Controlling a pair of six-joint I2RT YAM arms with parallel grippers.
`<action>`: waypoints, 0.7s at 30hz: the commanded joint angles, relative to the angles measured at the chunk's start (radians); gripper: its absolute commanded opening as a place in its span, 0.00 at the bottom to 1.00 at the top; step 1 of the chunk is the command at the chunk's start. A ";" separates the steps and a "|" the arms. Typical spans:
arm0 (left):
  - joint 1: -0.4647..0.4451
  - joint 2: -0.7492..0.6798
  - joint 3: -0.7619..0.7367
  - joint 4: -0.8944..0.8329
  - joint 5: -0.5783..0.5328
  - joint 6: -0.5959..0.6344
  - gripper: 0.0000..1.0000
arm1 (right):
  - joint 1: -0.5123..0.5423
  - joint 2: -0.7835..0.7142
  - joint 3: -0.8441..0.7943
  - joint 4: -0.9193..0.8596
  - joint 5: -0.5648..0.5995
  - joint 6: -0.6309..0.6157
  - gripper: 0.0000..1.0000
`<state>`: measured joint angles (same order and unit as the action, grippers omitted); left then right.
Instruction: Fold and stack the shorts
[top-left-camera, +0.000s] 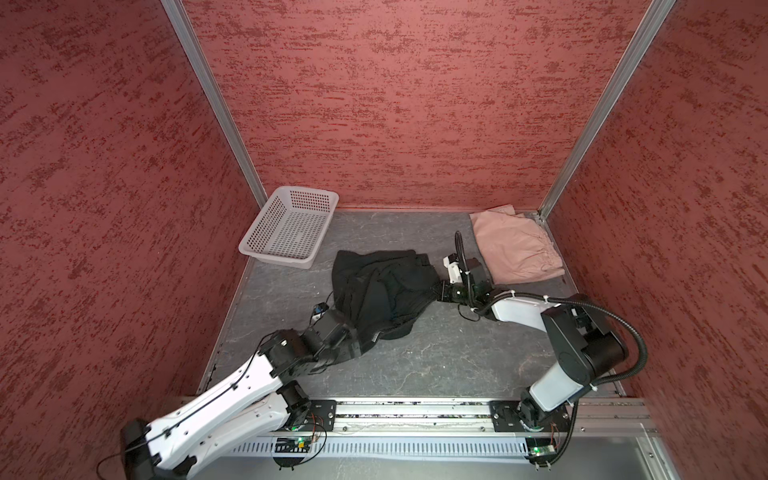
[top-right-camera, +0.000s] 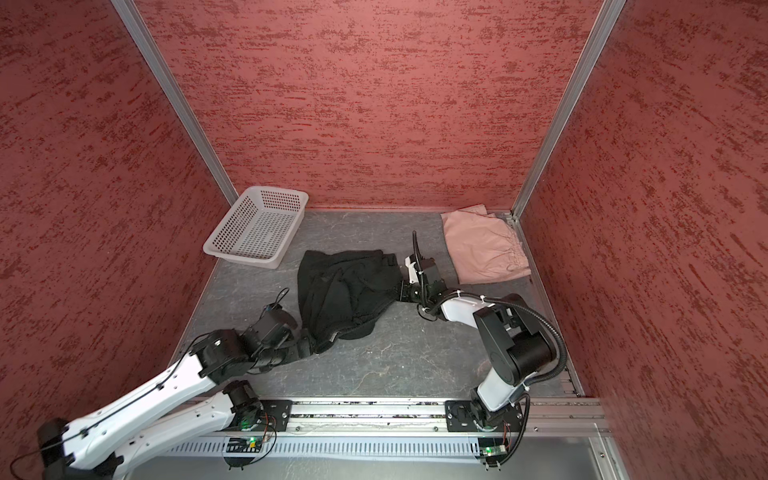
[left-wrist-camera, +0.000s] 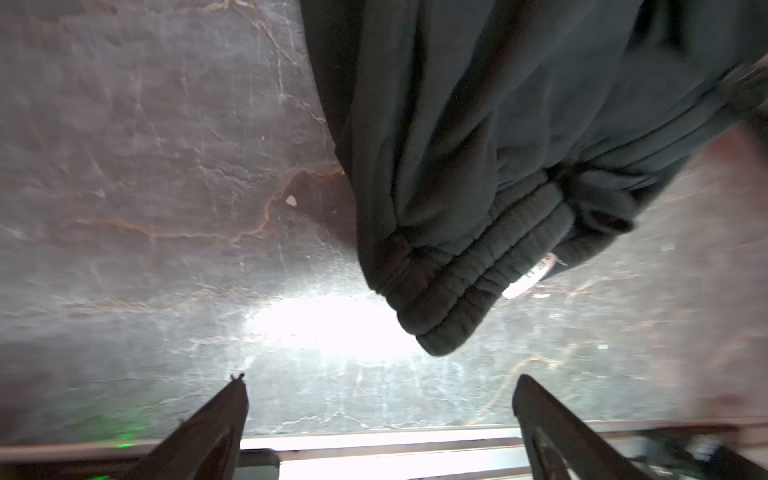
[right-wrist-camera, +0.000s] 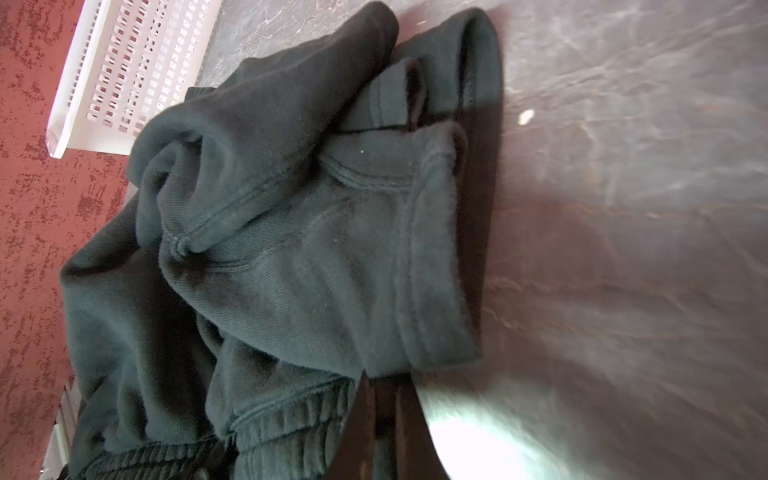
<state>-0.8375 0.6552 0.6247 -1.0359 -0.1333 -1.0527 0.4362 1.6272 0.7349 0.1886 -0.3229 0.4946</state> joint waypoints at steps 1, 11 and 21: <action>-0.013 -0.136 -0.098 0.095 -0.011 -0.155 1.00 | 0.001 -0.055 -0.015 0.020 0.028 -0.013 0.00; -0.006 -0.164 -0.313 0.471 -0.029 -0.151 0.99 | 0.001 -0.134 -0.092 0.023 0.019 0.022 0.00; 0.064 0.028 -0.344 0.735 0.044 -0.090 0.80 | 0.001 -0.193 -0.134 -0.001 0.001 0.033 0.01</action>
<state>-0.7944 0.6510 0.2897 -0.4149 -0.1242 -1.1671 0.4362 1.4822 0.6178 0.1879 -0.3111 0.5201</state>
